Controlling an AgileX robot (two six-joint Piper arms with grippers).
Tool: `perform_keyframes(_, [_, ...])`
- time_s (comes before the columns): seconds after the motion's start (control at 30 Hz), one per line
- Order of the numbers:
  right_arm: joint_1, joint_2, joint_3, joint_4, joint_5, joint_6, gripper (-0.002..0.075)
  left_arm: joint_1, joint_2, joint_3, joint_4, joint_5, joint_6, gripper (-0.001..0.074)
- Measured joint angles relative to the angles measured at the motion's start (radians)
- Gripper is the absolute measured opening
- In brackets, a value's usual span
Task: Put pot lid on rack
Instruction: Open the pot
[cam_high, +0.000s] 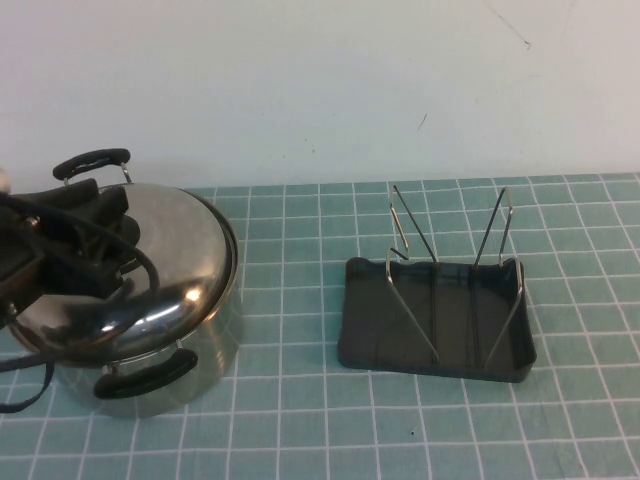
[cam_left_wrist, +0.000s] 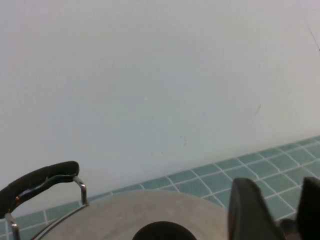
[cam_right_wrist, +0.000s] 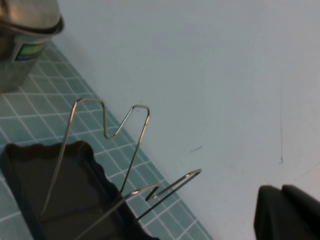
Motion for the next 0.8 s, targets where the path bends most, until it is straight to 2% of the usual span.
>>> perform_keyframes(0.1, [0.0,0.0,0.0,-0.034,-0.004,0.032,-0.0001,0.0,0.043,-0.018,0.036,0.0,0.003,0.043])
perform_keyframes(0.13, [0.0,0.0,0.0,-0.036,-0.004,0.048,-0.0001,0.0,0.052,-0.021,0.036,0.0,0.017,0.0484])
perform_keyframes(0.2, [0.0,0.0,0.0,-0.044,-0.004,0.068,-0.0001,0.0,0.069,-0.023,0.025,0.019,0.084,0.0564])
perform_keyframes(0.27, [0.0,0.0,0.0,-0.053,-0.002,0.077,-0.0001,0.0,0.084,-0.023,0.002,0.054,0.144,0.0588])
perform_keyframes(0.4, [0.0,0.0,0.0,-0.057,0.042,0.087,-0.0001,0.0,0.12,-0.023,-0.093,0.104,0.212,0.0602])
perform_keyframes(0.57, [0.0,0.0,0.0,-0.057,0.094,0.091,-0.0001,0.0,0.19,-0.023,-0.203,0.067,0.229,0.0586])
perform_keyframes(0.67, [0.0,0.0,0.0,-0.057,0.09,0.091,-0.0001,0.0,0.227,-0.023,-0.234,0.028,0.229,0.0524])
perform_keyframes(0.8, [0.0,0.0,0.0,-0.057,0.042,0.091,-0.0001,0.0,0.259,-0.025,-0.238,-0.022,0.241,0.0377])
